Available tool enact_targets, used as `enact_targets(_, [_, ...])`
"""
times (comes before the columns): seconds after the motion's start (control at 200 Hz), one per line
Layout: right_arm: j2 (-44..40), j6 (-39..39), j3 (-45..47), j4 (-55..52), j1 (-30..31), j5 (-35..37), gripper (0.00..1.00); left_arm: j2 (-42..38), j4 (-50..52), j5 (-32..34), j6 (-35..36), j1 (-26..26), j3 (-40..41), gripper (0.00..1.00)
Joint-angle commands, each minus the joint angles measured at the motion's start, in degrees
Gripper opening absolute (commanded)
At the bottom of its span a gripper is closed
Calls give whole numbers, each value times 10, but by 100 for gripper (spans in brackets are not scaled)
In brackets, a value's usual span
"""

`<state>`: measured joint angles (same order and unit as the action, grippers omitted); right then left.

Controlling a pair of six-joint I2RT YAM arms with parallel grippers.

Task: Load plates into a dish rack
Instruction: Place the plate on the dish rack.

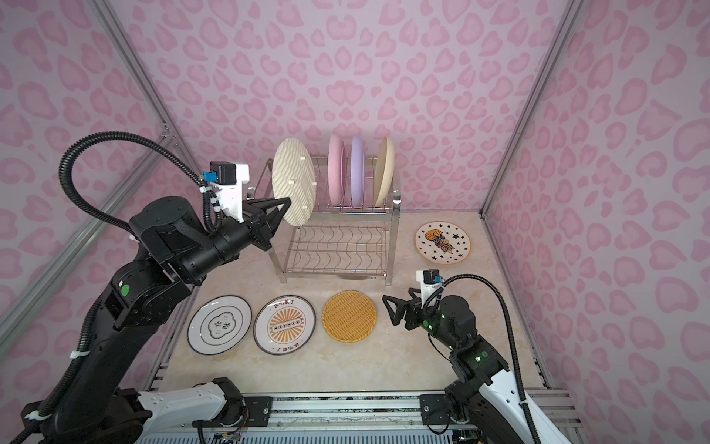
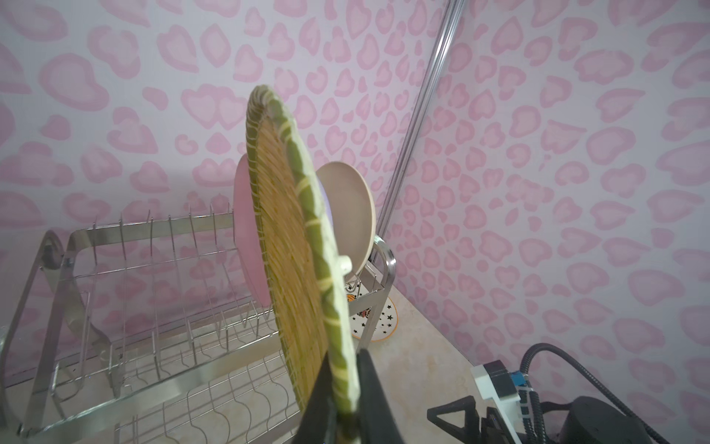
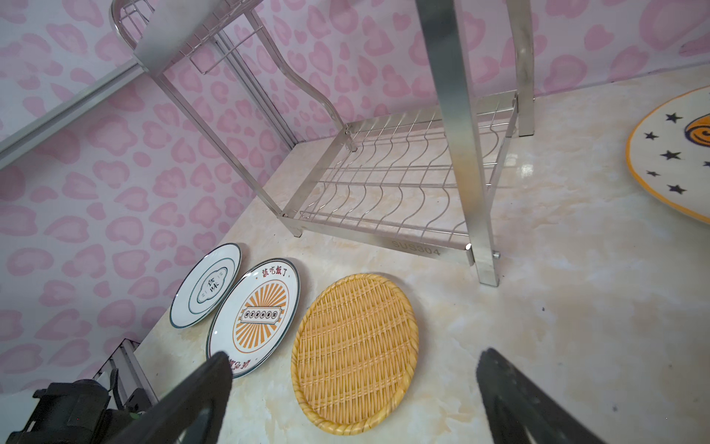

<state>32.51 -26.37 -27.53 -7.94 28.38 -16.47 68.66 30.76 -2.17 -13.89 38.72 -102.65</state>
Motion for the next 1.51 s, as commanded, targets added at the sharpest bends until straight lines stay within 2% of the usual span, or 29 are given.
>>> enact_targets(0.0, [1, -16, 8, 16, 0, -9, 100, 24, -35, -87, 10, -38, -38, 4])
enact_targets(0.155, [-6, -35, 29, 28, 0, -11, 100, 93, -32, -160, 13, -99, -102, 4])
enact_targets(0.32, [-14, -47, 41, 30, 0, -10, 100, 160, -29, -197, 16, -149, -158, 4])
enact_targets(0.475, [-16, -45, 37, 21, 1, -6, 100, 218, -22, -241, 17, -171, -198, 4])
enact_targets(0.696, [-3, -53, 39, 30, 0, -7, 100, 269, 1, -229, 23, -174, -227, 4])
enact_targets(1.131, [-2, -61, 42, 31, 1, -1, 100, 308, 4, -213, 8, -174, -224, 4])
enact_targets(1.501, [-4, -73, 54, 42, 1, -2, 100, 339, 33, -169, 11, -156, -240, 4])
